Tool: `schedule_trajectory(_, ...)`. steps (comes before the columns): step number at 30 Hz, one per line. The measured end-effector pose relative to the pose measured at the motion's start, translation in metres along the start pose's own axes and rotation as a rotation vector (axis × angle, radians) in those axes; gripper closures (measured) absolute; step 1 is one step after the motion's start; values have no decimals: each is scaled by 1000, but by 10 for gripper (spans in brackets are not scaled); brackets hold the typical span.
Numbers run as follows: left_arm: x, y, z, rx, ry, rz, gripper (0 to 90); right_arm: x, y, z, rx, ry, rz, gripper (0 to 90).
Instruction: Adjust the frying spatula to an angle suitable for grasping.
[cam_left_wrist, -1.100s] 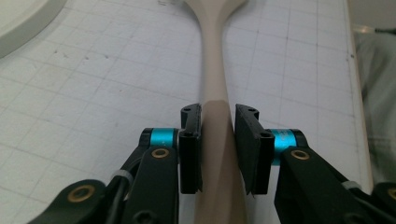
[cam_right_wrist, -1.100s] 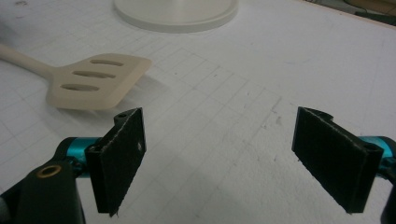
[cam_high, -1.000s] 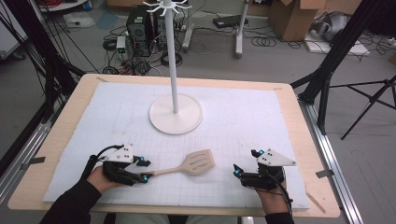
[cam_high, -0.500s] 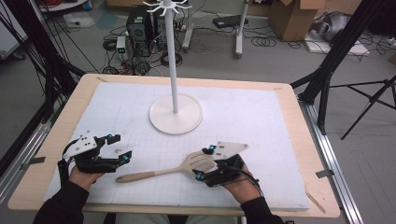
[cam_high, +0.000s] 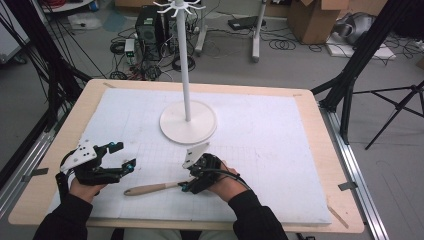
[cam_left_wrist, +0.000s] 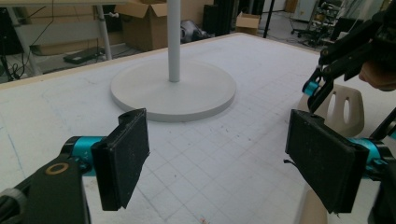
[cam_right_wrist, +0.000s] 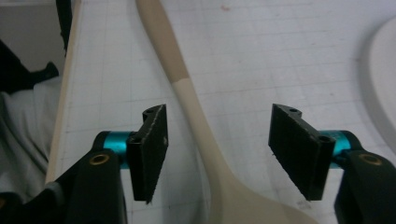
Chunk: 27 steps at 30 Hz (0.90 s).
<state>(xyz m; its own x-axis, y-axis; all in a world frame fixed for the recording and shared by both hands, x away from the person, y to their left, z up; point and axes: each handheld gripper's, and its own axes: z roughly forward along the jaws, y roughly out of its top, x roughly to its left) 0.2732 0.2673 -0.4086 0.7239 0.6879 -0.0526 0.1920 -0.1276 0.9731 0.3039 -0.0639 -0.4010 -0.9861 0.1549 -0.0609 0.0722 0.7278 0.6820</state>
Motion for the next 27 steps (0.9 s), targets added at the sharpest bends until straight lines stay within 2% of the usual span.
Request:
schedule_trajectory(1, 0, 0, 0, 0, 3, -5, 219, 0, 0, 0, 0, 0, 0, 385)
schedule_trajectory(2, 0, -1, -1, 0, 4, -10, 221, -1, 3, 9, 40, 22, -11, 407)
schedule_trajectory(3, 0, -1, -1, 0, 4, -10, 221, -1, 3, 9, 40, 22, -11, 407)
schedule_trajectory(5, 1, -1, 0, 5, 1, -4, 225, -3, 5, 22, 95, 57, -25, 452)
schedule_trajectory(6, 1, -1, 0, 5, 1, -4, 226, -3, 5, 22, 95, 57, -25, 452)
schedule_trajectory(7, 1, -1, 0, 5, 4, -9, 227, -4, 5, 29, 124, 76, -30, 472)
schedule_trajectory(12, 2, -2, -1, 7, 5, -14, 228, -7, 4, 36, 157, 96, -41, 539)
schedule_trajectory(13, 2, -2, -1, 7, 6, -16, 230, -8, 4, 36, 154, 98, -35, 616)
schedule_trajectory(14, 2, -2, -1, 6, 7, -17, 230, -8, 4, 36, 154, 98, -35, 616)
schedule_trajectory(15, 2, -2, 0, 9, 7, -19, 232, -7, 4, 35, 155, 117, -33, 712)
schedule_trajectory(16, 2, -2, 0, 9, 7, -19, 233, -7, 4, 35, 155, 117, -33, 712)
schedule_trajectory(18, 2, -2, 0, 12, 8, -19, 239, -5, 4, 35, 157, 104, -33, 716)
schedule_trajectory(22, 2, -2, -1, 11, 11, -21, 241, -3, 4, 34, 157, 78, -3, 734)
schedule_trajectory(23, 2, -2, -1, 11, 11, -21, 242, -1, 5, 34, 159, 50, 28, 741)
schedule_trajectory(24, 2, -2, -1, 11, 11, -22, 242, -1, 5, 34, 159, 50, 28, 741)
schedule_trajectory(25, 2, -3, 0, 14, 13, -23, 242, 2, 6, 33, 165, 18, 44, 752)
schedule_trajectory(26, 2, -3, 0, 14, 13, -23, 242, 2, 6, 33, 165, 18, 44, 752)
schedule_trajectory(27, 2, -3, 0, 19, 11, -21, 242, 4, 6, 32, 170, -17, 58, 768)
